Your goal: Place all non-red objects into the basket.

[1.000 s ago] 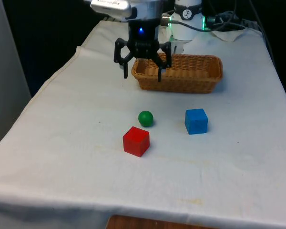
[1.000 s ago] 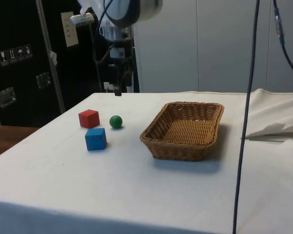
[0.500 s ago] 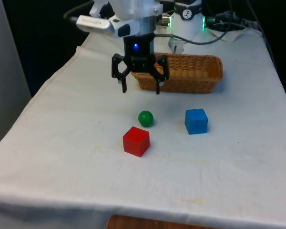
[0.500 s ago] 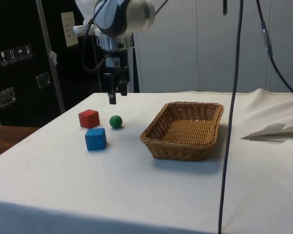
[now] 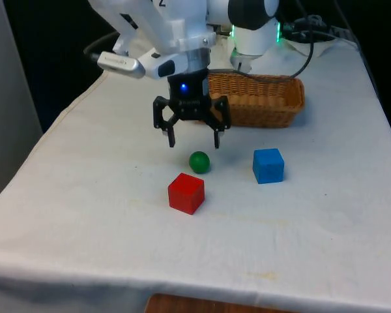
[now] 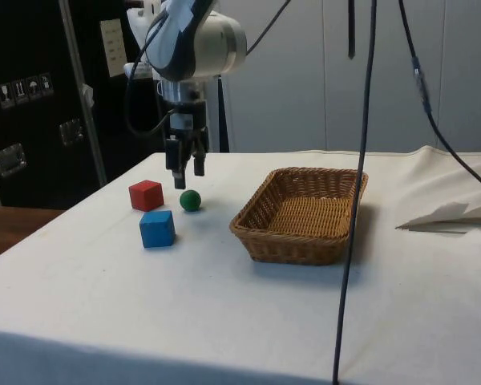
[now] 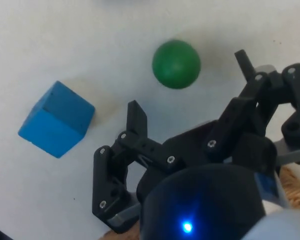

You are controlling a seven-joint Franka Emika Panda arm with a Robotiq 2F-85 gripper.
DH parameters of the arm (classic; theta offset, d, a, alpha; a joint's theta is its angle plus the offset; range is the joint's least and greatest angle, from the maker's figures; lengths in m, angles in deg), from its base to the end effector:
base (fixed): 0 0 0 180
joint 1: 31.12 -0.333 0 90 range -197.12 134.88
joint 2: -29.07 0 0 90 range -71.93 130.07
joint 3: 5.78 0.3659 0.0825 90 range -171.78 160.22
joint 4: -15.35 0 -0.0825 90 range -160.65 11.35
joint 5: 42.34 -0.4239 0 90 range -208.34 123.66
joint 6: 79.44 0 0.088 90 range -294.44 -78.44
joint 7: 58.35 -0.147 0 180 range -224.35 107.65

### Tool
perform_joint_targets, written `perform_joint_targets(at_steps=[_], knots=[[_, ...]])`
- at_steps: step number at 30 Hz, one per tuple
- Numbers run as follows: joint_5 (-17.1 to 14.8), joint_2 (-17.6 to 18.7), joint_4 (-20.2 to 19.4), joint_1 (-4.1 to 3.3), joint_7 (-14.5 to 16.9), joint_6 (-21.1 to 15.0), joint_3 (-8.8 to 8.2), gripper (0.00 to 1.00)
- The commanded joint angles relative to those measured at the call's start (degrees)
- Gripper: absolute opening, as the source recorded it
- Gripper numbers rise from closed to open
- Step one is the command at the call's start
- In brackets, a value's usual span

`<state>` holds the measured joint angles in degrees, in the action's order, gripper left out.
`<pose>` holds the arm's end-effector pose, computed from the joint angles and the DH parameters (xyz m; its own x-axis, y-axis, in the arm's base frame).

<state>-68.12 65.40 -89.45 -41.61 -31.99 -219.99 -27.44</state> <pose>0.6992 -0.1121 0.1800 0.9968 -0.0068 0.0790 -0.0028 -0.9987 -0.0509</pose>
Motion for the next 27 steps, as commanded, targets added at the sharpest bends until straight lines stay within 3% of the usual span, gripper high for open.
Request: perform_joint_targets(at_steps=[1, 2, 3, 4, 12, 13, 14, 22, 23, 24, 27], knots=[[-0.97, 0.57, 0.74, 0.57, 0.57, 0.34, 0.63, 1.0], [-1.26, 0.86, 0.97, 0.57, 0.74, 0.4, 0.69, 1.0], [-0.57, 0.63, 0.52, 0.0, 0.17, 0.06, 0.06, 1.0], [-1.6, 1.15, 1.15, 0.63, 0.86, 0.4, 0.74, 1.0], [-3.78, 2.98, 2.18, 0.52, 2.06, 0.4, 0.69, 1.0], [-3.27, 2.69, 1.78, 0.0, 1.6, 0.17, 0.11, 1.0], [-3.9, 3.15, 2.29, 0.46, 2.06, 0.34, 0.69, 1.0], [-4.01, 4.81, 2.86, 0.29, 1.95, -0.17, 0.52, 1.0], [-3.55, 4.58, 2.64, 0.0, 1.66, 0.06, 0.11, 1.0], [-4.01, 4.98, 2.92, 0.29, 1.95, -0.23, 0.52, 1.0], [-3.95, 5.39, 3.09, 0.23, 1.89, -0.29, 0.46, 1.0]])
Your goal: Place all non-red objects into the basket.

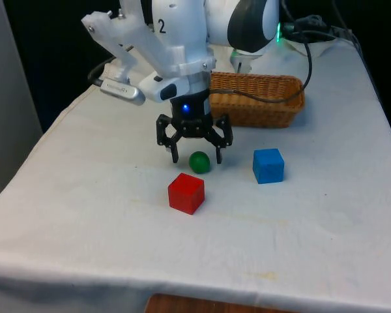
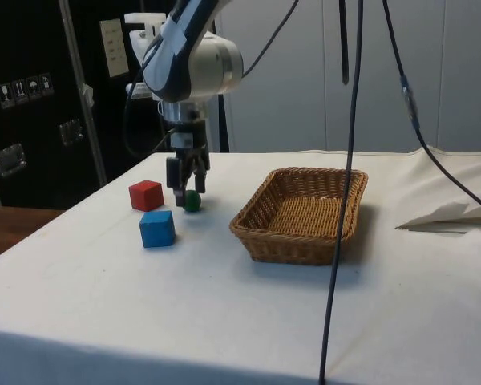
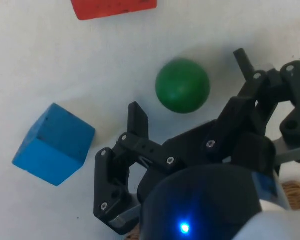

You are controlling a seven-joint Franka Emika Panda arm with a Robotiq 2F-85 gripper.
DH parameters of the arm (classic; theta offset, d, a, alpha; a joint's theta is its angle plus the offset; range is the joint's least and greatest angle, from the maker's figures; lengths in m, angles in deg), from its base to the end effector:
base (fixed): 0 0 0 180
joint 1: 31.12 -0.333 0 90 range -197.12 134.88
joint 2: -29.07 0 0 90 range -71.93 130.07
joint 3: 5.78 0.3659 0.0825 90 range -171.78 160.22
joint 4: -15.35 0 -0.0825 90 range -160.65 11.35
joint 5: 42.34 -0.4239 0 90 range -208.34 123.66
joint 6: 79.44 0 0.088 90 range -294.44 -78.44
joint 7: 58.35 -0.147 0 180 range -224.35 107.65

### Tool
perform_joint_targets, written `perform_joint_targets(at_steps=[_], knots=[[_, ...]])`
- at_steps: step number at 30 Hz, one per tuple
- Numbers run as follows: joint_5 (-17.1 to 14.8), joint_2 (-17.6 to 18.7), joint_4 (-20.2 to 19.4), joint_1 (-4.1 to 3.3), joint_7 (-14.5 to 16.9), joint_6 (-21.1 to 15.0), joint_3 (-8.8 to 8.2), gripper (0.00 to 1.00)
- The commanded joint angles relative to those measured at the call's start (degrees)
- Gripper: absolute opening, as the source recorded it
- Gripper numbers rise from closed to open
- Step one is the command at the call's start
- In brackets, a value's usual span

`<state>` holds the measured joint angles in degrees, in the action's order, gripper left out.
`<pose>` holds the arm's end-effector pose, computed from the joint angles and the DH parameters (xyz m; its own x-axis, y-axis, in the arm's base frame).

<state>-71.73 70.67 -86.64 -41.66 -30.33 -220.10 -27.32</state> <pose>0.7056 -0.1093 0.1386 0.9984 -0.0124 0.0548 -0.0088 -0.9978 -0.0656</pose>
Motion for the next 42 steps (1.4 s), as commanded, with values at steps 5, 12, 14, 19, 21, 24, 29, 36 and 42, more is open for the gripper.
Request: perform_joint_targets(at_steps=[5, 12, 14, 19, 21, 24, 29, 36, 42], knots=[[0.0, 0.17, 0.06, 0.0, 0.0, 0.0, 0.0, 1.0], [-0.29, 0.86, 0.52, 0.17, 0.17, -0.17, 0.29, 0.34], [0.0, 0.63, 0.23, 0.0, 0.0, 0.0, 0.0, 0.03], [-0.29, 0.92, 0.52, 0.17, 0.17, -0.23, 0.29, 0.0], [-0.29, 0.92, 0.52, 0.17, 0.17, -0.23, 0.29, 0.0], [0.0, 0.63, 0.23, 0.0, 0.0, 0.0, 0.0, 0.0], [0.57, -1.89, -0.86, -0.52, -0.17, 1.2, -0.86, 0.0], [1.55, -5.5, -2.92, -0.92, -0.34, 2.52, -1.49, 0.0], [1.72, -7.62, -3.84, -0.69, 0.0, 3.15, -1.43, 0.0]])
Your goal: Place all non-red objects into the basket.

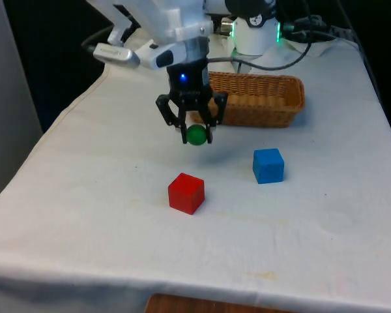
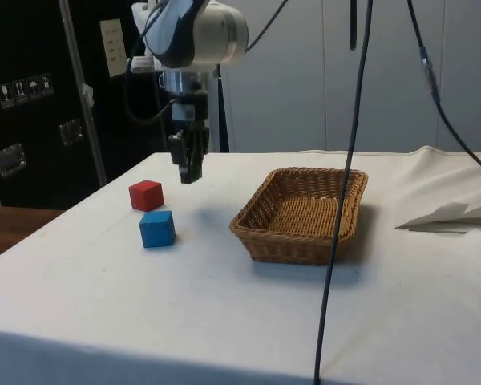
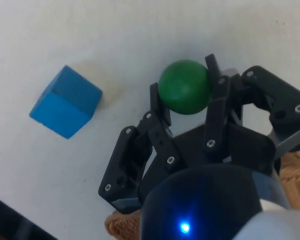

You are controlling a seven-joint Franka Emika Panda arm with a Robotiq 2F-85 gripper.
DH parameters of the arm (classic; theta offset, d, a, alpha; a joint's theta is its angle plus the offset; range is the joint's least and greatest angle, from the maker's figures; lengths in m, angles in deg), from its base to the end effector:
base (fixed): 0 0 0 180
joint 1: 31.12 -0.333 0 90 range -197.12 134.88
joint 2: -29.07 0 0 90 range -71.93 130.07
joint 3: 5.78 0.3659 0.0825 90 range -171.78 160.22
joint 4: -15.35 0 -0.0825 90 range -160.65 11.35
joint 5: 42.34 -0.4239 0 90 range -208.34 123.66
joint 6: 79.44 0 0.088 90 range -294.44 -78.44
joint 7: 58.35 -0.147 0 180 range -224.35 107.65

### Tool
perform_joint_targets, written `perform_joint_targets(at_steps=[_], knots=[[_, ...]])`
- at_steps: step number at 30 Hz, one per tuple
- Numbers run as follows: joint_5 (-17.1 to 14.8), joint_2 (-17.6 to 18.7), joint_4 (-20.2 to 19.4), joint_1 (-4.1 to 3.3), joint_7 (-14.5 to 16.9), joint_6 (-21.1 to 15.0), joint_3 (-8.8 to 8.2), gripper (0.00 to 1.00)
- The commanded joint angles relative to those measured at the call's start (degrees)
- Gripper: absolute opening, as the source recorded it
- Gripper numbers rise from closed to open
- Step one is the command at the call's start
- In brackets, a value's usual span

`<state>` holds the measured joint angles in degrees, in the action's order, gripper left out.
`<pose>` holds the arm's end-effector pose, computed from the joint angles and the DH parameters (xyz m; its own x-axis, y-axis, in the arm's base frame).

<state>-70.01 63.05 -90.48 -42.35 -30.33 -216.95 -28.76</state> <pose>0.6911 -0.1129 0.1979 0.9977 -0.0098 0.0675 -0.0036 -0.9958 -0.0910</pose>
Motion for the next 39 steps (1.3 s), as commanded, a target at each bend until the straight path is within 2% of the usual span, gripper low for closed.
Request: perform_joint_targets(at_steps=[1, 6, 7, 8, 16, 17, 18, 25, 26, 27, 28, 34, 35, 36, 39], knots=[[0.86, -1.26, -0.69, -0.52, -0.52, 0.57, -0.69, 0.0], [1.95, -4.07, -2.06, -0.63, -0.52, 1.55, -1.32, 0.0], [1.15, -3.55, -1.55, -0.17, 0.0, 1.55, -0.8, 0.0], [2.12, -4.58, -2.35, -0.69, -0.52, 1.66, -1.43, 0.0], [4.47, -9.4, -5.16, -0.63, -0.46, 2.86, -2.23, 0.0], [3.67, -8.94, -4.7, -0.17, 0.0, 2.81, -1.72, 0.0], [4.7, -9.91, -5.5, -0.63, -0.46, 2.92, -2.29, 0.0], [7.62, -14.61, -8.59, -0.69, -0.52, 3.67, -2.69, 0.0], [7.96, -15.3, -9.0, -0.63, -0.52, 3.78, -2.69, 0.0], [7.16, -14.95, -8.71, -0.23, 0.0, 3.84, -2.23, 0.0], [8.37, -15.99, -9.45, -0.63, -0.52, 3.95, -2.69, 0.0], [10.77, -19.88, -11.52, -0.57, -1.03, 5.39, -2.58, 0.0], [9.63, -19.48, -11.23, -0.23, -0.23, 5.04, -2.29, 0.0], [11.12, -20.28, -11.69, -0.57, -1.2, 5.67, -2.58, 0.0], [12.61, -21.54, -12.2, -0.69, -1.83, 7.1, -2.58, 0.0]])
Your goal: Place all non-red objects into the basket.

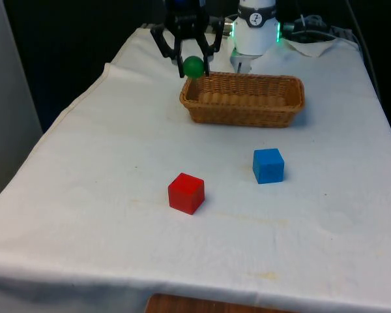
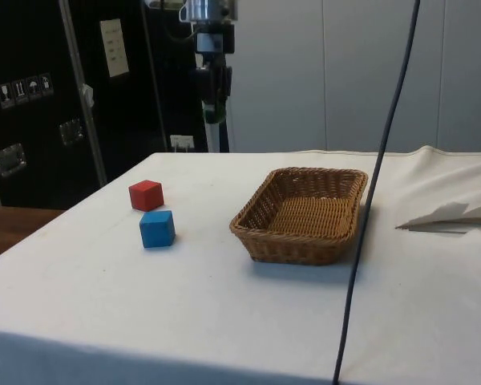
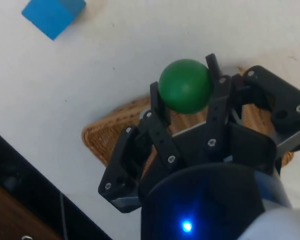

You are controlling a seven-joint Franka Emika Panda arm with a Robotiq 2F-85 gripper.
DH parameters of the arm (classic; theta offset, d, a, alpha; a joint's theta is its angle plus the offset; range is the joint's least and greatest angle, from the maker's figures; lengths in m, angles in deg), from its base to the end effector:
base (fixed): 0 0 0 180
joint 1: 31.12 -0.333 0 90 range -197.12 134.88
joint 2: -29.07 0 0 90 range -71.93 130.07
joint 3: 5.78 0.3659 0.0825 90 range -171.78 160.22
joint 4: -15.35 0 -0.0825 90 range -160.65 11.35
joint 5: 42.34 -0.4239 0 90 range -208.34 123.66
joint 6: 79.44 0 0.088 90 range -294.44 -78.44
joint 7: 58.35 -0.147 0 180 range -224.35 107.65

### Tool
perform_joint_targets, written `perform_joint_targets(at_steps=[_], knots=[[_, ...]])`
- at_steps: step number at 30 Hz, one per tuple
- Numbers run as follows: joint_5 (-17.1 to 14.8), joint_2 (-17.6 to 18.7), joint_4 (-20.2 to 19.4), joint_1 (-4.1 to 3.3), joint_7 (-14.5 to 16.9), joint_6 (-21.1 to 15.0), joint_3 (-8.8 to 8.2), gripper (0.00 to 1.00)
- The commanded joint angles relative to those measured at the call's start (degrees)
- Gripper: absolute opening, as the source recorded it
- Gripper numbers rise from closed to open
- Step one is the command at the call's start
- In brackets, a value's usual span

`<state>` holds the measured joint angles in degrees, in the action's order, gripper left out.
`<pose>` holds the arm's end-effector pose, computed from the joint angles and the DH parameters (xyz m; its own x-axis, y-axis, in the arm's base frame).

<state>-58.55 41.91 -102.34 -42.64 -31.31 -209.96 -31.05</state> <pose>0.6140 -0.1290 0.3249 0.9957 0.0574 0.0722 0.0646 -0.9927 -0.1022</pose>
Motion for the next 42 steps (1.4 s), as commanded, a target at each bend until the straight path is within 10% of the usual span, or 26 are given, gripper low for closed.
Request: perform_joint_targets(at_steps=[1, 42], knots=[[1.49, -0.69, -0.46, -0.4, -1.03, 0.34, -0.23, 0.0], [16.04, -19.94, -15.87, -0.17, -6.25, 6.47, -0.97, 0.0]])
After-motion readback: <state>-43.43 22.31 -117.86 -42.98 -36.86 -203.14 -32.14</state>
